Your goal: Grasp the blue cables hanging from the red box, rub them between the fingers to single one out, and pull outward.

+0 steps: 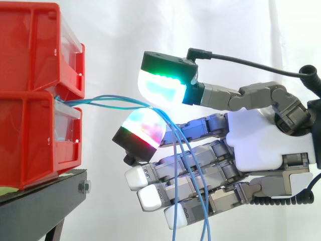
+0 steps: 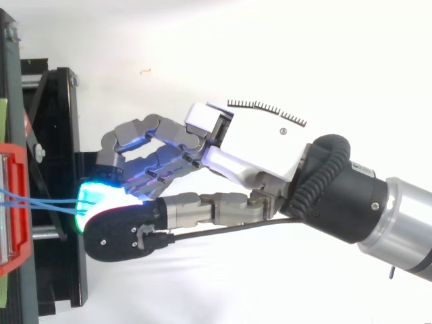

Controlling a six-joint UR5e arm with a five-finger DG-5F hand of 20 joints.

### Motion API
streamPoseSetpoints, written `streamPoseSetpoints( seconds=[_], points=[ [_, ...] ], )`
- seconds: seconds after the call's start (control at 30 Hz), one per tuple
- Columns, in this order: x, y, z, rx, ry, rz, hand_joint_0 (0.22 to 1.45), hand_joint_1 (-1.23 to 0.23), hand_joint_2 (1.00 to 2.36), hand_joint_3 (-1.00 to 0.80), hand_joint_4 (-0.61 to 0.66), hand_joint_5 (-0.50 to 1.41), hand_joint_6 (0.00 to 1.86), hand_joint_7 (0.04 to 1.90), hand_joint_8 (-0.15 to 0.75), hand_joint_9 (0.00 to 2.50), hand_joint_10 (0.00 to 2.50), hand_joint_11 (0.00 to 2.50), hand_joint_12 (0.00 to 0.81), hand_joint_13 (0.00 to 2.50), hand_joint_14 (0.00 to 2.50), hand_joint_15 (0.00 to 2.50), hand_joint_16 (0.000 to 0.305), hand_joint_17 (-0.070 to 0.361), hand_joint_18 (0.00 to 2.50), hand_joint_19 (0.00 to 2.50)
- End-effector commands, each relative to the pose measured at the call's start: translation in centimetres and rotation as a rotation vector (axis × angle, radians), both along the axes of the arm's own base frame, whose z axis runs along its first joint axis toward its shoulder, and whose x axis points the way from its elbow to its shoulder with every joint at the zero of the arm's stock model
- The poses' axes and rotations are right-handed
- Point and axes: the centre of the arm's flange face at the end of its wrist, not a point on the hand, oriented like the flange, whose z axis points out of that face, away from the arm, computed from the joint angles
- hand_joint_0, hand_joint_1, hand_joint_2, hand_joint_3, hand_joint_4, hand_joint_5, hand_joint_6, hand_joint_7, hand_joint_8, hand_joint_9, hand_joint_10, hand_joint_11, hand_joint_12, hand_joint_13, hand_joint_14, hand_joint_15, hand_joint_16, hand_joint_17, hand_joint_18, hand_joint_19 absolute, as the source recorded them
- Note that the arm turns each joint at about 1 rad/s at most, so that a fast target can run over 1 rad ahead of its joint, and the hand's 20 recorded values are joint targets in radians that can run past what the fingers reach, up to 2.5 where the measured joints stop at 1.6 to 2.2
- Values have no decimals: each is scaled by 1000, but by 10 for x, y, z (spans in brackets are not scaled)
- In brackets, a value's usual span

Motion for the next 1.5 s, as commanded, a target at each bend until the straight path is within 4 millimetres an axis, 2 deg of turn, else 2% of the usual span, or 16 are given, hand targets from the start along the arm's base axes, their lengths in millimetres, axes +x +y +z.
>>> streamPoseSetpoints(
  seconds=[0.0, 0.17, 0.23, 0.6, 0.9, 1.17, 1.27, 1.47],
  points=[
    [0, 0, 0, 0, 2, 1, 582, -616, 1014, -341, 151, -182, 889, 1048, 290, 808, 16, 599, 396, 827, 23, 669, 51, 114, 651, 707],
    [0, 0, 1, 0, 0, 1, 596, -683, 1022, -191, 117, -183, 895, 1099, 292, 794, 16, 609, 394, 829, 22, 676, 50, 112, 663, 700],
    [0, 0, 0, -1, 3, 1, 604, -713, 1022, -187, 97, -192, 910, 1049, 285, 785, 14, 615, 393, 828, 22, 672, 50, 113, 669, 692],
    [0, 0, 1, 0, 2, 1, 706, -884, 1014, -343, 95, -216, 921, 1024, 263, 712, 16, 605, 384, 799, 21, 662, 50, 113, 692, 641],
    [0, 0, 2, 0, 0, 1, 779, -899, 1006, -431, -13, -218, 918, 1015, 243, 685, 16, 593, 375, 785, 23, 643, 49, 109, 698, 615],
    [0, 0, 1, 0, 0, -1, 802, -889, 1002, -480, -20, -218, 920, 1004, 235, 678, 15, 574, 370, 788, 23, 637, 48, 108, 704, 623],
    [0, 0, 2, 0, -1, -1, 774, -916, 1000, -500, 15, -220, 917, 998, 231, 657, 16, 571, 375, 777, 22, 636, 49, 109, 723, 591],
    [1, 0, 2, 5, -3, 0, 626, -965, 1000, -500, 79, -228, 915, 988, 233, 641, 15, 589, 381, 767, 23, 645, 50, 111, 705, 610]
  ],
)
